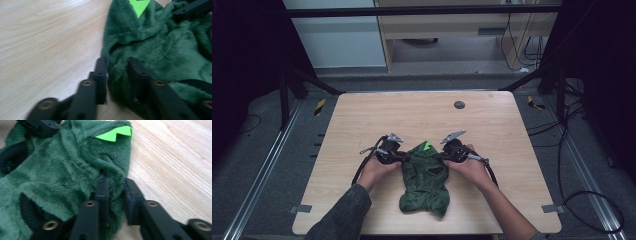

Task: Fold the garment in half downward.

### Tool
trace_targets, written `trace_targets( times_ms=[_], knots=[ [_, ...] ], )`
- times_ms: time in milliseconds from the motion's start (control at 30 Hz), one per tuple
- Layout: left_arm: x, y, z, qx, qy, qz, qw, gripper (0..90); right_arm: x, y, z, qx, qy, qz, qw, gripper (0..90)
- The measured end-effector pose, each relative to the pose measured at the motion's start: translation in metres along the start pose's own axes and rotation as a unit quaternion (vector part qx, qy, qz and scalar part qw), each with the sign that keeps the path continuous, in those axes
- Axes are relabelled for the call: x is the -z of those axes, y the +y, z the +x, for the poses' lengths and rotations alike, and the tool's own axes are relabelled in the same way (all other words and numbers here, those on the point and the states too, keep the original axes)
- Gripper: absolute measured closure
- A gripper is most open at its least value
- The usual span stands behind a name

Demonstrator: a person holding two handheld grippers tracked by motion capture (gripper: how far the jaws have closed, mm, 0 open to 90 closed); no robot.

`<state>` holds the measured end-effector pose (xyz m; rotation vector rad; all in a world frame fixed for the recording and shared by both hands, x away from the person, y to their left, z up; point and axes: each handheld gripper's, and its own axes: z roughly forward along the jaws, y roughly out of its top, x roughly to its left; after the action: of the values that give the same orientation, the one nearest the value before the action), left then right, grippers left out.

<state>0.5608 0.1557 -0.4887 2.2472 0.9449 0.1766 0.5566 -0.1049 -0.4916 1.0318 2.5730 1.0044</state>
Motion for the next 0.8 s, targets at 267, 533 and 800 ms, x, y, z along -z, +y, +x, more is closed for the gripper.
trace_targets(
  times_ms=[267,533,800],
  knots=[
    [0.005,0.003,-0.002,-0.004,0.004,-0.001,1.0,81.2,0.006,0.005,-0.002,0.002,0.011,-0.003,0.9999,85.5],
    [0.019,0.009,0.0,-0.007,0.012,-0.017,0.9998,81.3,0.019,0.021,-0.005,0.011,0.009,-0.017,0.9998,85.5],
    [0.025,0.012,0.001,-0.008,0.018,-0.028,0.9994,81.3,0.024,0.031,-0.004,0.021,0.005,-0.023,0.9995,85.3]
  ],
)
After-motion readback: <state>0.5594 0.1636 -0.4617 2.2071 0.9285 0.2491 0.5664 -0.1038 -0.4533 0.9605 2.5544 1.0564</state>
